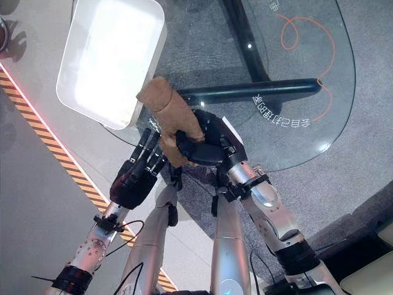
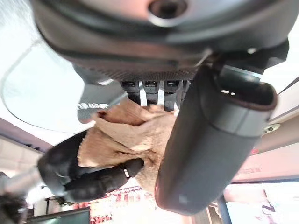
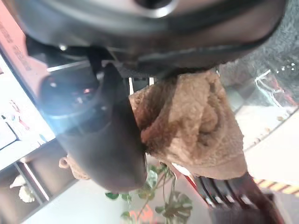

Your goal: Wipe the table with a cloth and put it in the basket.

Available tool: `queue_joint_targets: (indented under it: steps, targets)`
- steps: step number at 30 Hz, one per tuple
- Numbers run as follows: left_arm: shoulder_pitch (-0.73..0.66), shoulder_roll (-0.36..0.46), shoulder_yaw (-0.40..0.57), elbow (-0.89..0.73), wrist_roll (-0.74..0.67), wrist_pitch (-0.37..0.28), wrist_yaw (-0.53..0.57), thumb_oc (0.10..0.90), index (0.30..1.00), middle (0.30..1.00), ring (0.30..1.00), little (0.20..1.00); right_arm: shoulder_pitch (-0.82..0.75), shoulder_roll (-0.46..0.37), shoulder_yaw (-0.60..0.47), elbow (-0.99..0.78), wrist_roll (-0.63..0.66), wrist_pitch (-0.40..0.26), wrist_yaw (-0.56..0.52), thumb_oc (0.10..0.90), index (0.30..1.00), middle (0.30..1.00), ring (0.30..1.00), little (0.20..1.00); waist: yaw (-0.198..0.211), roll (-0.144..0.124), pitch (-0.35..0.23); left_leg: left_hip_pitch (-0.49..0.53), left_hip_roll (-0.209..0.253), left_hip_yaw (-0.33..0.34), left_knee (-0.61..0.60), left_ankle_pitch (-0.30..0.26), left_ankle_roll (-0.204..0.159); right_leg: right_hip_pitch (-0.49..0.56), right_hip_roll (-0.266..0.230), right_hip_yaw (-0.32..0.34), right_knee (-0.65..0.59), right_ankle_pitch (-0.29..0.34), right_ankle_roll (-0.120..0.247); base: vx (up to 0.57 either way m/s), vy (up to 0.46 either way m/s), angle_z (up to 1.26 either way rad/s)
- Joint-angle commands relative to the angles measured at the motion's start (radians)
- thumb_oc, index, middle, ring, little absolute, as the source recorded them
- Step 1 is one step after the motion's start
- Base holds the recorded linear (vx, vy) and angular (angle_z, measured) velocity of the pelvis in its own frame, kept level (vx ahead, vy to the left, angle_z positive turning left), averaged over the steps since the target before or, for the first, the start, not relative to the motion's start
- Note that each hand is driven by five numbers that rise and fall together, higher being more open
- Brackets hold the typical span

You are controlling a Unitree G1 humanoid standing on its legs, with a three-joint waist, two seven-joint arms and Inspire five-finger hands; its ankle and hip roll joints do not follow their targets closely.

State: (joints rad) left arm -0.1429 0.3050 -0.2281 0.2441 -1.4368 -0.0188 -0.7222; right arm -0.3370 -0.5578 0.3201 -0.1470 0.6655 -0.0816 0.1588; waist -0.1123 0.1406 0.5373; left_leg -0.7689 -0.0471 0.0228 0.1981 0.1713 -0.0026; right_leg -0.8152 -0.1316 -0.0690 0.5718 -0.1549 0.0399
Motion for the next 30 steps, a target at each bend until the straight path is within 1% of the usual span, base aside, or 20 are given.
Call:
queue_joint_targets:
  steps: [1,5,6,7,8,11,16,20,22,23,24,25,28,30]
  targets:
    - [0.009,0.027,-0.016,-0.127,-0.034,0.019,-0.023,0.8,0.9,0.9,0.9,0.9,-0.103,0.014,0.048,-0.216,-0.01,-0.069,0.123,0.1,0.3,0.3,0.3,0.2,-0.005,-0.004,-0.017,0.007,0.017,0.019,0.162,-0.157,-0.018,0.02,0.026,0.035,-0.143,0.12,0.028,0.0,-0.047,-0.01]
    - [-0.009,0.032,-0.012,-0.144,-0.034,0.028,-0.01,0.8,0.9,0.9,0.9,0.9,-0.119,0.005,0.082,-0.192,-0.037,-0.049,0.112,0.1,0.3,0.3,0.3,0.2,0.002,-0.01,-0.017,-0.004,0.021,0.016,0.17,-0.157,-0.02,0.014,0.021,0.03,-0.138,0.12,0.028,-0.01,-0.042,0.0]
    - [-0.018,0.032,-0.008,-0.145,-0.034,0.028,-0.008,0.8,0.9,0.9,0.9,0.9,-0.13,0.003,0.082,-0.191,-0.039,-0.048,0.111,0.1,0.3,0.3,0.3,0.2,0.003,-0.01,-0.017,-0.027,0.022,0.02,0.164,-0.13,-0.015,-0.008,0.021,0.028,-0.145,0.147,0.023,0.0,0.0,0.0]
    - [-0.018,0.034,-0.013,-0.145,-0.025,0.023,0.003,0.8,0.9,0.9,0.9,0.9,-0.128,0.001,0.091,-0.182,-0.05,-0.039,0.11,0.1,0.3,0.3,0.3,0.2,0.004,-0.011,-0.017,-0.009,0.023,0.015,0.171,-0.156,-0.019,0.009,0.021,0.029,-0.133,0.12,0.028,-0.06,-0.021,0.01]
    - [-0.029,0.037,-0.009,-0.147,-0.025,0.022,0.012,0.8,0.9,0.9,0.9,0.9,-0.138,-0.006,0.094,-0.181,-0.05,-0.041,0.108,0.1,0.3,0.3,0.3,0.2,0.006,-0.011,-0.017,-0.034,0.024,0.018,0.165,-0.127,-0.015,-0.015,0.021,0.027,-0.139,0.147,0.023,0.0,-0.032,0.01]
    - [-0.033,0.047,-0.005,-0.145,-0.029,0.019,0.031,0.8,0.9,0.9,0.9,0.9,-0.139,-0.011,0.099,-0.174,-0.063,-0.044,0.123,0.1,0.3,0.3,0.3,0.2,0.01,-0.014,-0.017,-0.036,0.024,0.014,0.167,-0.127,-0.015,-0.015,0.021,0.024,-0.135,0.144,0.023,-0.02,-0.033,0.01]
    - [-0.045,0.053,0.002,-0.15,-0.033,0.029,0.04,0.8,0.9,0.9,0.9,0.9,-0.147,-0.023,0.109,-0.17,-0.091,-0.009,0.119,0.1,0.3,0.3,0.3,0.2,0.013,-0.02,-0.017,-0.047,0.025,0.009,0.179,-0.13,-0.016,-0.023,0.017,0.02,-0.129,0.145,0.023,0.0,0.0,0.0]
    - [-0.052,0.052,0.0,-0.158,-0.027,0.036,0.033,0.8,0.9,0.9,0.9,0.9,-0.156,-0.043,0.122,-0.151,-0.127,0.035,0.082,0.1,0.3,0.3,0.3,0.2,0.015,-0.023,-0.017,-0.049,0.024,0.006,0.173,-0.126,-0.017,-0.025,0.016,0.019,-0.134,0.147,0.024,0.0,0.0,0.0]
    - [-0.053,0.055,-0.002,-0.163,-0.036,0.038,0.014,0.8,0.9,0.9,0.9,0.9,-0.158,-0.066,0.143,-0.122,-0.202,0.082,0.026,0.1,0.3,0.3,0.3,0.2,0.016,-0.025,-0.017,-0.048,0.023,0.005,0.171,-0.127,-0.019,-0.024,0.015,0.017,-0.137,0.148,0.024,0.0,0.0,0.0]
    - [-0.053,0.056,-0.002,-0.164,-0.037,0.037,0.014,0.8,0.9,0.9,0.9,0.9,-0.158,-0.068,0.145,-0.12,-0.207,0.086,0.022,0.1,0.3,0.3,0.3,0.2,0.016,-0.025,-0.017,-0.048,0.023,0.005,0.17,-0.127,-0.019,-0.024,0.015,0.017,-0.137,0.148,0.024,0.0,0.0,0.0]
    - [-0.057,0.057,-0.004,-0.172,-0.041,0.032,0.01,0.8,0.9,0.9,0.9,0.9,-0.161,-0.079,0.159,-0.108,-0.243,0.12,-0.005,0.1,0.3,0.3,0.3,0.2,0.016,-0.026,-0.017,-0.05,0.021,0.005,0.167,-0.126,-0.018,-0.026,0.015,0.017,-0.14,0.148,0.023,0.05,-0.004,0.0]
    - [-0.047,0.057,-0.009,-0.185,-0.044,0.027,0.009,0.8,0.9,0.9,0.9,0.9,-0.151,-0.092,0.172,-0.101,-0.254,0.138,-0.022,0.1,0.3,0.3,0.3,0.2,0.017,-0.028,-0.017,-0.029,0.021,0.003,0.17,-0.152,-0.023,-0.006,0.015,0.018,-0.133,0.121,0.028,0.05,-0.003,0.0]
    - [-0.042,0.06,-0.014,-0.212,-0.063,0.006,-0.016,0.8,0.9,0.9,0.9,0.9,-0.152,-0.117,0.198,-0.092,-0.254,0.171,-0.056,0.1,0.3,0.3,0.3,0.2,0.019,-0.028,-0.017,-0.029,0.018,0.004,0.164,-0.15,-0.024,-0.008,0.018,0.016,-0.138,0.122,0.026,0.02,-0.001,0.0]
    - [-0.042,0.06,-0.016,-0.23,-0.077,0.001,-0.026,0.8,0.9,0.9,0.9,0.9,-0.154,-0.124,0.209,-0.092,-0.247,0.177,-0.064,0.1,0.3,0.3,0.3,0.2,0.02,-0.028,-0.017,-0.03,0.016,0.004,0.162,-0.149,-0.024,-0.009,0.02,0.017,-0.139,0.121,0.025,0.0,0.0,0.0]
